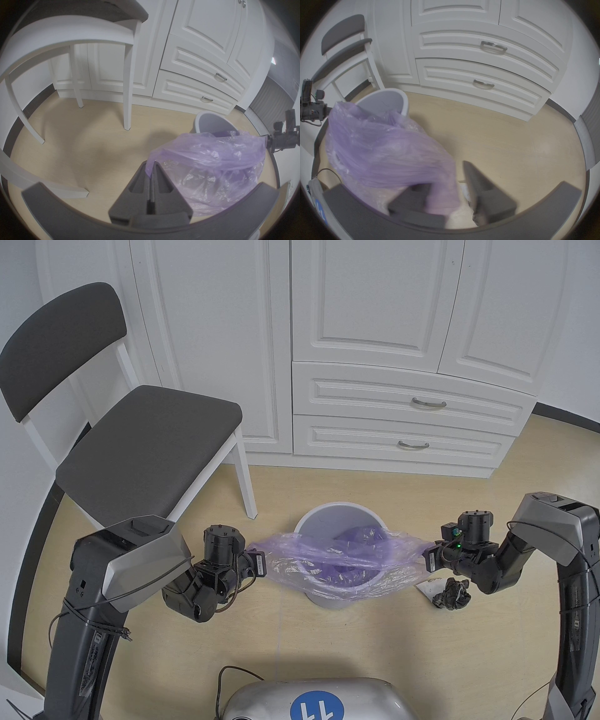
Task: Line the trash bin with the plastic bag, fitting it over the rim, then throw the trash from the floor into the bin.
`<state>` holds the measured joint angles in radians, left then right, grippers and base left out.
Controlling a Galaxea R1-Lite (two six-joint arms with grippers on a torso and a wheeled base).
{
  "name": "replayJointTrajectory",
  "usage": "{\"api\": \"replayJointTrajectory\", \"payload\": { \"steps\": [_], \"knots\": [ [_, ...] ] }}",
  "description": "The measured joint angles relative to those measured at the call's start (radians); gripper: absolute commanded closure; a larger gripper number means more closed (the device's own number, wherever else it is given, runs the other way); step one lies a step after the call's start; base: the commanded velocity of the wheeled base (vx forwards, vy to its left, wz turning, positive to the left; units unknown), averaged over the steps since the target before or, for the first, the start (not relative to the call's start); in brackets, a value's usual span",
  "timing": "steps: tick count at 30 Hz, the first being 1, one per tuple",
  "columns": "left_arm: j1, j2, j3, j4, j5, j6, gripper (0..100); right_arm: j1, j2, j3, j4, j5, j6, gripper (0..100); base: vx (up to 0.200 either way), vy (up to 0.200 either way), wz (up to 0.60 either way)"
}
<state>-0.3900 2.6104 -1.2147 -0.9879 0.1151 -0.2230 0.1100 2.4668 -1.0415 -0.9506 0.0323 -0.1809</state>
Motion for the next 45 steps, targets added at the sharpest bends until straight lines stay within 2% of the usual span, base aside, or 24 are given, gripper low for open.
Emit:
{"api": "replayJointTrajectory", "payload": {
  "steps": [2,6,10,16,18,23,28,37,43,45],
  "knots": [
    [-0.004,-0.007,0.012,-0.011,-0.001,0.001,100,-0.004,-0.034,0.034,0.005,0.049,0.000,0,0.000,0.000,0.00],
    [-0.014,-0.019,0.028,-0.028,-0.002,0.003,100,-0.029,-0.111,0.097,0.025,0.207,0.001,0,0.000,0.000,0.00],
    [-0.022,-0.022,0.031,-0.040,-0.003,0.003,100,-0.085,-0.173,0.130,0.067,0.373,0.023,0,0.000,0.000,0.00],
    [-0.025,-0.017,0.021,-0.041,-0.003,0.002,100,-0.168,-0.217,0.143,0.096,0.588,0.078,0,0.000,0.000,0.00],
    [-0.022,-0.012,0.016,-0.038,-0.003,0.002,100,-0.196,-0.215,0.141,0.100,0.631,0.086,0,0.000,0.000,0.00],
    [-0.007,0.009,-0.003,-0.021,-0.003,0.003,100,-0.257,-0.181,0.117,0.104,0.682,0.096,0,0.000,0.000,0.00],
    [0.010,0.026,-0.021,0.030,-0.004,0.006,100,-0.305,-0.133,0.084,0.105,0.700,0.097,0,0.000,0.000,0.00],
    [0.021,0.036,-0.033,0.034,-0.005,0.005,100,-0.344,-0.106,0.061,0.081,0.755,0.101,0,0.000,0.000,0.00],
    [0.016,0.026,-0.026,0.026,-0.004,0.004,100,-0.320,-0.170,0.097,0.043,0.734,0.119,0,0.000,0.000,0.00],
    [0.009,0.017,-0.019,0.024,-0.004,0.003,100,-0.281,-0.206,0.119,0.034,0.680,0.124,0,0.000,0.000,0.00]
  ]
}}
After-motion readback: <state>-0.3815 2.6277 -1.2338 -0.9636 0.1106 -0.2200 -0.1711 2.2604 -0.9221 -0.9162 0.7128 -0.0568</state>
